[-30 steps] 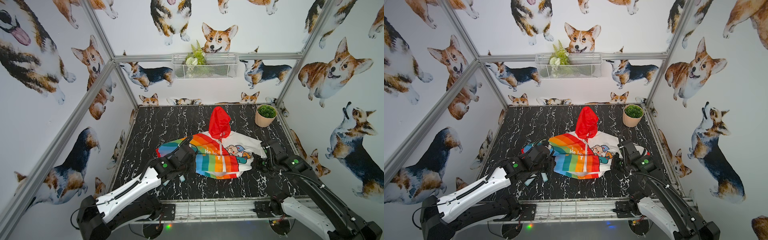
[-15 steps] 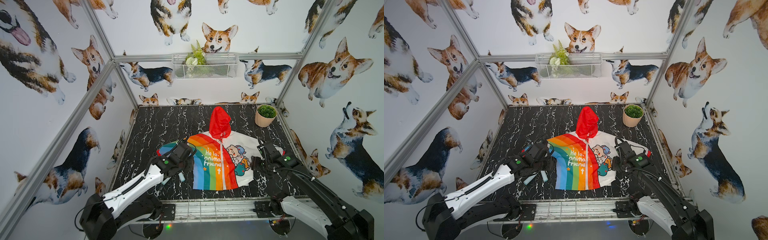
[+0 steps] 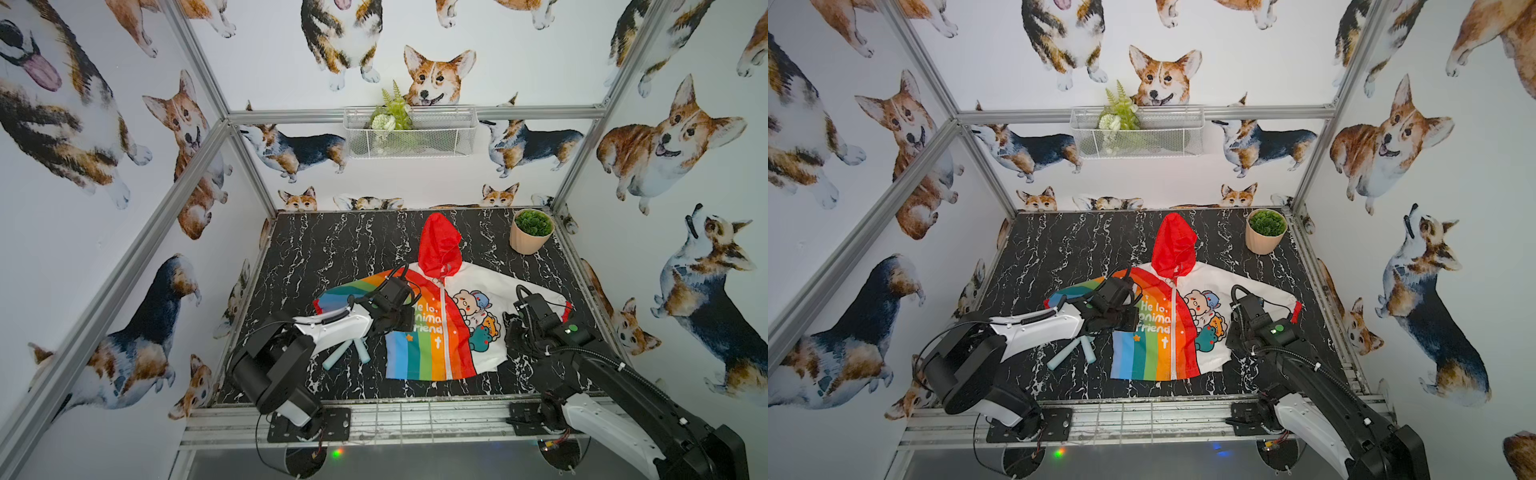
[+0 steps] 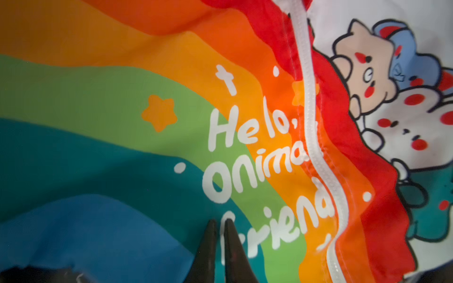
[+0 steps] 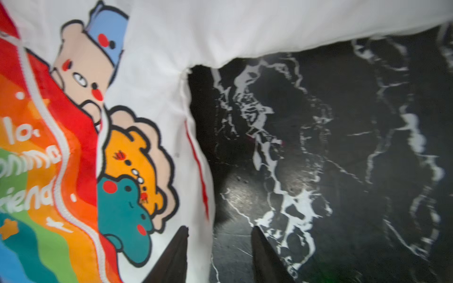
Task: Unzip the jacket
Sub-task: Flatten out the jacket at the center of the board.
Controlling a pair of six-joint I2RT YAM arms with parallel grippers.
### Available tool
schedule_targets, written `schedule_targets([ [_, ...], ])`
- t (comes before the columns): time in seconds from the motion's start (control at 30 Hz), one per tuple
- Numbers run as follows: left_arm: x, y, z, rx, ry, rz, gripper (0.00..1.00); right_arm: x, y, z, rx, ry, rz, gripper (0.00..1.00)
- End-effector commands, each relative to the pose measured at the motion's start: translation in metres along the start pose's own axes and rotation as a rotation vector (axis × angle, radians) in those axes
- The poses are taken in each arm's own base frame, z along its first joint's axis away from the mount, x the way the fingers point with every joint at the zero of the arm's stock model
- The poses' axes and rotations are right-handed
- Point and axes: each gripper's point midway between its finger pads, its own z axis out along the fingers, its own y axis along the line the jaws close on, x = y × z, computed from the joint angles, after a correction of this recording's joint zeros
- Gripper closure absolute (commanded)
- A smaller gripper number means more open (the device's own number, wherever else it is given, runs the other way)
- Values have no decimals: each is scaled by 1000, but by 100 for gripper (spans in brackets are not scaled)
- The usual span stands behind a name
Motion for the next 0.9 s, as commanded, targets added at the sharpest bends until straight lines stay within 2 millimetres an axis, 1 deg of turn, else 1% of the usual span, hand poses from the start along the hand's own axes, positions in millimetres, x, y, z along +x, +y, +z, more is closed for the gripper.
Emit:
schedule_targets([
  [0.0,9,14,18,-65,43,-27,94,-5,54,-6,-279,-1,-12,75],
  [0.07,15,18,25,-79,66,-36,96,-6,62,-10,-308,-16,-29,81],
  [0.13,19,21,28,-86,75,-43,96,-4,70,-11,-336,-10,-55,83],
  [0.2,22,26,28,-105,77,-48,96,1,79,-4,-364,34,-61,84],
  [0.27,23,30,27,-128,78,-55,97,5,78,6,-337,70,-58,86],
  [0.3,23,33,27,-141,78,-55,97,8,72,15,-282,91,-58,88],
  [0.37,23,36,26,-161,76,-55,98,9,63,24,-202,106,-69,89],
  [0.43,24,39,26,-173,79,-57,98,11,48,34,-93,119,-73,90],
  [0.5,25,40,25,-181,78,-57,99,12,33,43,-1,132,-80,90],
  [0.57,26,44,24,-197,79,-61,99,14,25,48,48,142,-81,90],
  [0.6,27,47,23,-206,78,-65,99,15,15,51,102,148,-79,90],
  [0.7,28,55,18,-228,71,-83,100,12,-4,51,220,137,-68,90],
  [0.83,29,69,13,-254,64,-122,100,8,-25,47,327,97,-47,91],
  [0.87,30,71,12,-255,64,-130,100,8,-28,46,337,94,-39,93],
])
